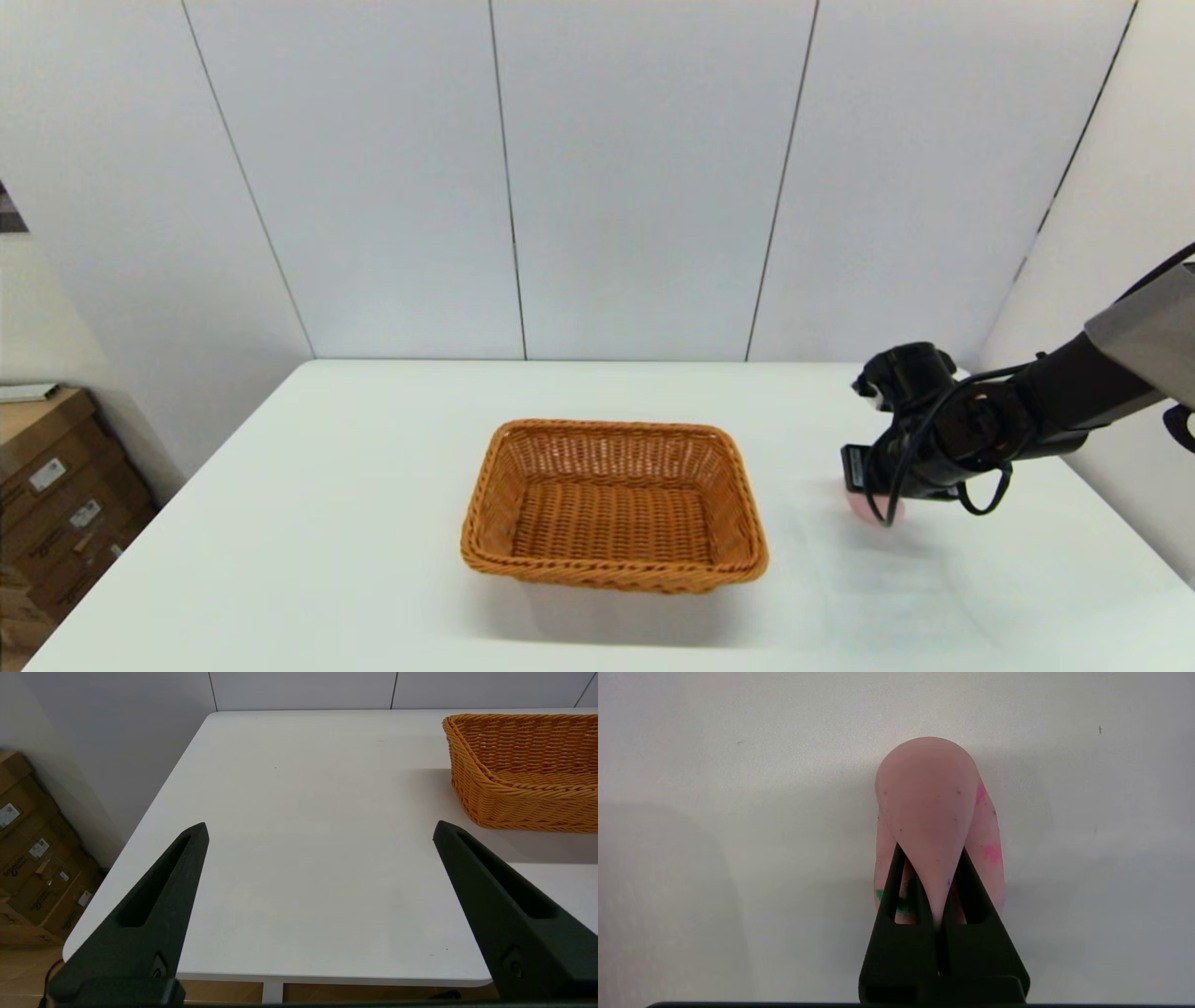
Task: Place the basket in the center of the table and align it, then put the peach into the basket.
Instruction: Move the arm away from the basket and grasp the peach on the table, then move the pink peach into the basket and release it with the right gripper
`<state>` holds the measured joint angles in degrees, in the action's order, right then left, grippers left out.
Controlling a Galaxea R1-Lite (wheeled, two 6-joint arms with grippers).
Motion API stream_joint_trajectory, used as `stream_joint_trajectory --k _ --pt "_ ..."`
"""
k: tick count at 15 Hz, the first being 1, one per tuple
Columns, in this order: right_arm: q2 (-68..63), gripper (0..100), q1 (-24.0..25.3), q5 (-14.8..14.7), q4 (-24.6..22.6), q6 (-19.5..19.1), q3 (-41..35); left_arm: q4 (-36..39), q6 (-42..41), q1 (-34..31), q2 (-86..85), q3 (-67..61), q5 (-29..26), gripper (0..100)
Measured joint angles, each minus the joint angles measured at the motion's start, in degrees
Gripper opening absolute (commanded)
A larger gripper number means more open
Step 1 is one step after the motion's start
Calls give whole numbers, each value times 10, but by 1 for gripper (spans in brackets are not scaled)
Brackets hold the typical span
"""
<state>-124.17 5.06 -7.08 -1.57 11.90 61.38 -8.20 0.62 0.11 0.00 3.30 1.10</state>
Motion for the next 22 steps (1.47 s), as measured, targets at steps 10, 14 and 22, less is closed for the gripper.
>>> stream_joint_trajectory --k 10,14,22 --pt "128 0 6 47 77 26 21 0 7 0 0 0 5 100" --pt "199 0 85 94 171 54 63 0 8 0 0 0 5 100" --pt "158 0 278 99 228 92 190 0 8 0 0 0 5 100"
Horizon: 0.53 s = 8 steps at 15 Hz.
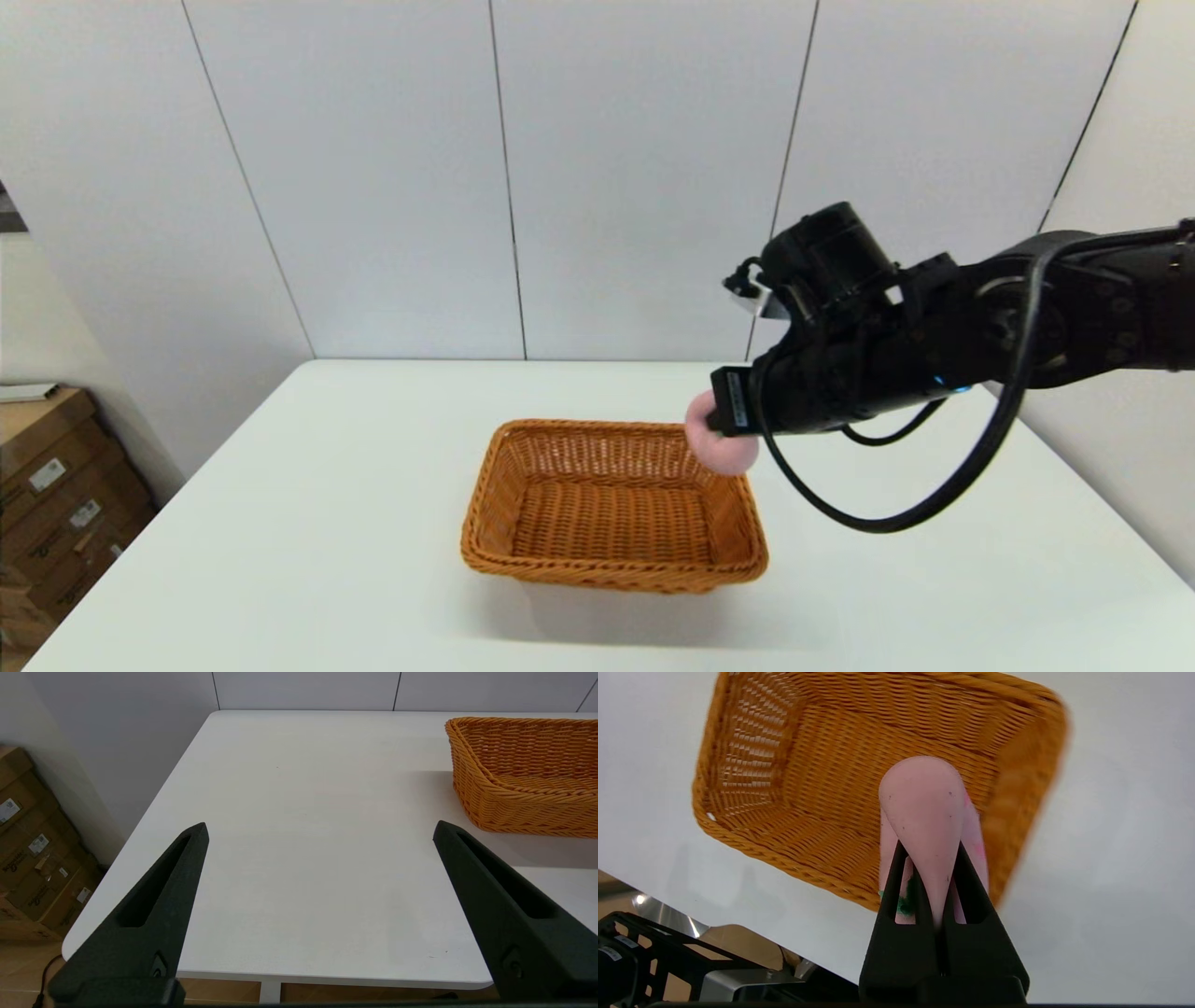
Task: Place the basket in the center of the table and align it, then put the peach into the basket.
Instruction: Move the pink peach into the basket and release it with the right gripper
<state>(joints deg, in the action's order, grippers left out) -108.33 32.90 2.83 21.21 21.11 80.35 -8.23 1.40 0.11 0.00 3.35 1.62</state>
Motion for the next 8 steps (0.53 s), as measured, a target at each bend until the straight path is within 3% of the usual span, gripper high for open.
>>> stream_joint_trajectory --k 5,6,8 --pt "-105 0 28 0 0 4 67 0 0 0 0 0 0 100" --pt "-123 100 30 0 0 4 76 0 0 0 0 0 0 100" --pt "-150 100 32 1 -1 5 89 0 0 0 0 0 0 100"
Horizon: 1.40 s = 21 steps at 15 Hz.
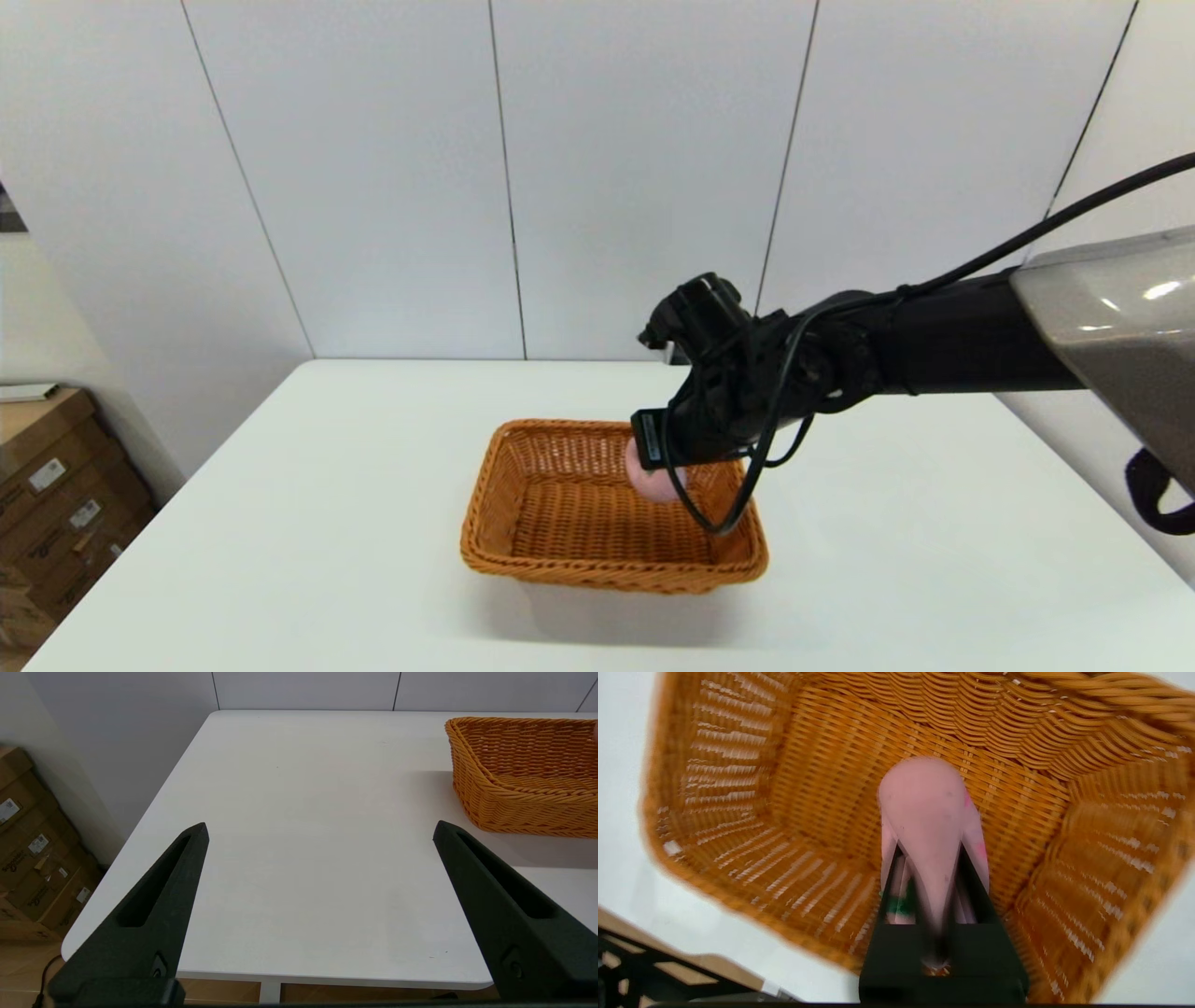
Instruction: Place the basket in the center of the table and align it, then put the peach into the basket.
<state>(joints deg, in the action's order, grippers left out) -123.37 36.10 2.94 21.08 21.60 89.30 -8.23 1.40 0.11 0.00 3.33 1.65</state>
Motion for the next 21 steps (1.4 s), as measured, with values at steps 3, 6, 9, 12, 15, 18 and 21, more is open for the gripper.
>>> stream_joint_trajectory --k 3,6,9,12,15,18,21 --pt "-15 100 4 1 0 0 7 0 0 0 0 0 0 100" --pt "-16 100 4 1 0 2 8 0 0 0 0 0 0 100" --pt "-4 100 -8 1 1 2 8 0 0 0 0 0 0 100" --pt "21 100 -61 3 10 0 8 0 0 0 0 0 0 100" --pt "46 100 -156 45 43 -7 12 0 0 0 0 0 -1 100" --pt "61 100 -275 85 61 -39 14 0 0 0 0 0 -1 100" --pt "66 100 -389 119 71 -68 15 0 0 0 0 0 -1 100"
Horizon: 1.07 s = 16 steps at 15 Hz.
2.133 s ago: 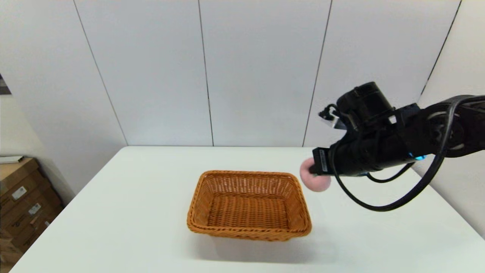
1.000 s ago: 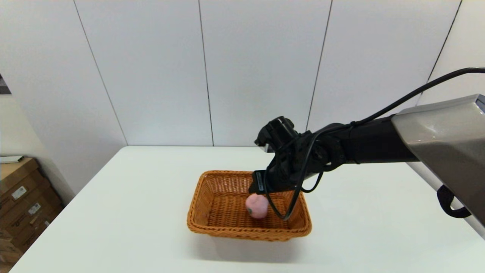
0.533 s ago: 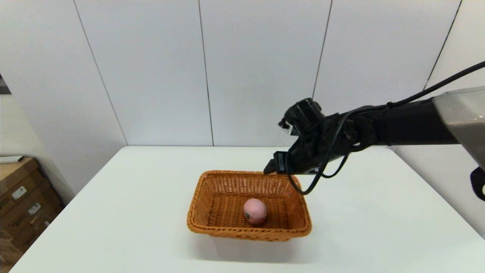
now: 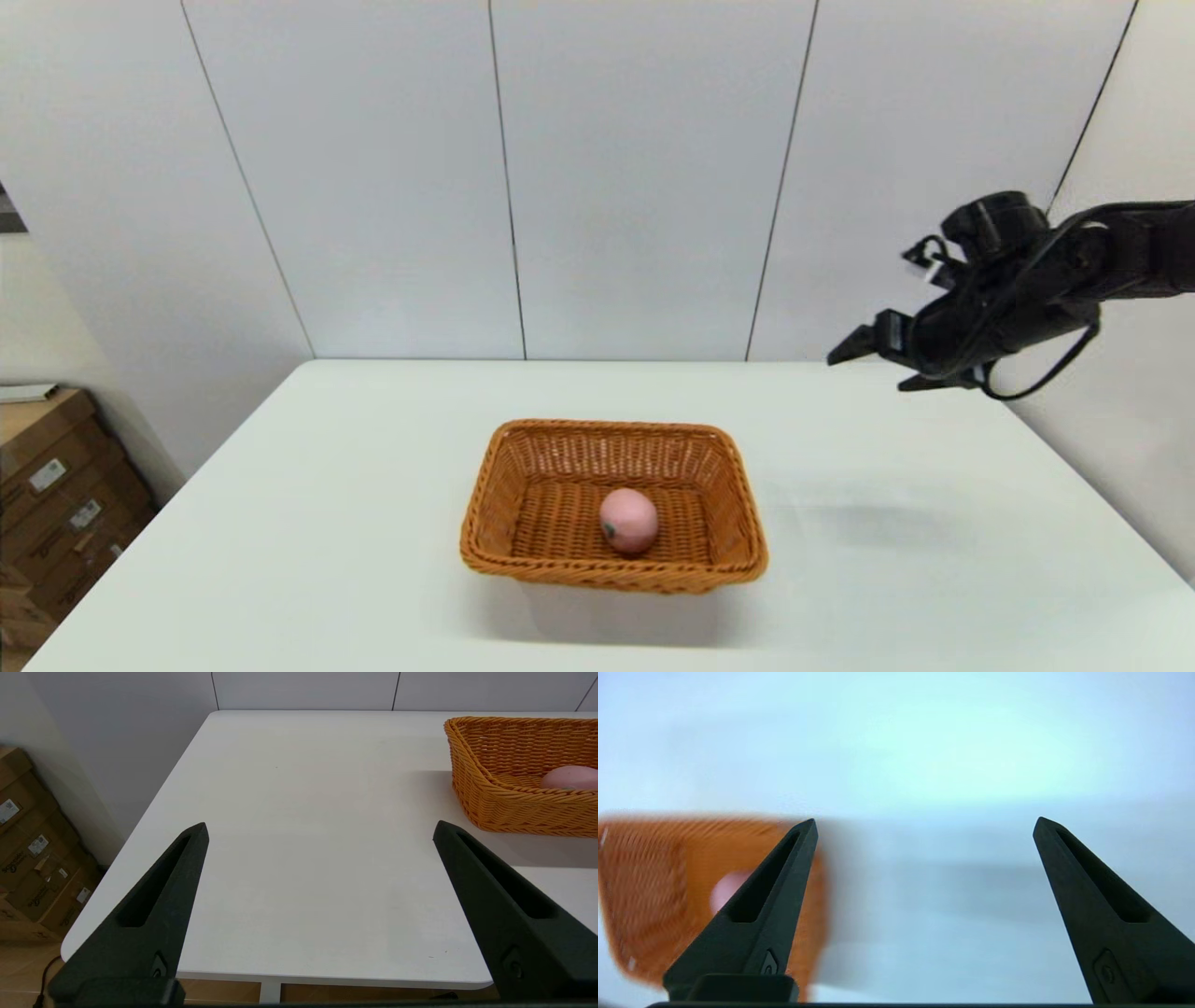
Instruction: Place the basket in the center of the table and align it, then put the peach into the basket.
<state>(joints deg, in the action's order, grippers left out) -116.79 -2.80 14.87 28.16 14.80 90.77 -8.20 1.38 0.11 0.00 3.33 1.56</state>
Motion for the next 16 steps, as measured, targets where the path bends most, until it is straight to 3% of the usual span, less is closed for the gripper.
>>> stream_joint_trajectory --k 4,9,13,16 --pt "7 100 -95 -7 3 -87 5 0 0 0 0 0 0 100" --pt "77 100 -104 0 55 -93 -10 0 0 0 0 0 1 100" --pt "202 100 -87 51 109 -94 -69 0 1 0 0 0 1 100" --pt "321 100 -44 97 165 -94 -131 0 1 0 0 0 1 100"
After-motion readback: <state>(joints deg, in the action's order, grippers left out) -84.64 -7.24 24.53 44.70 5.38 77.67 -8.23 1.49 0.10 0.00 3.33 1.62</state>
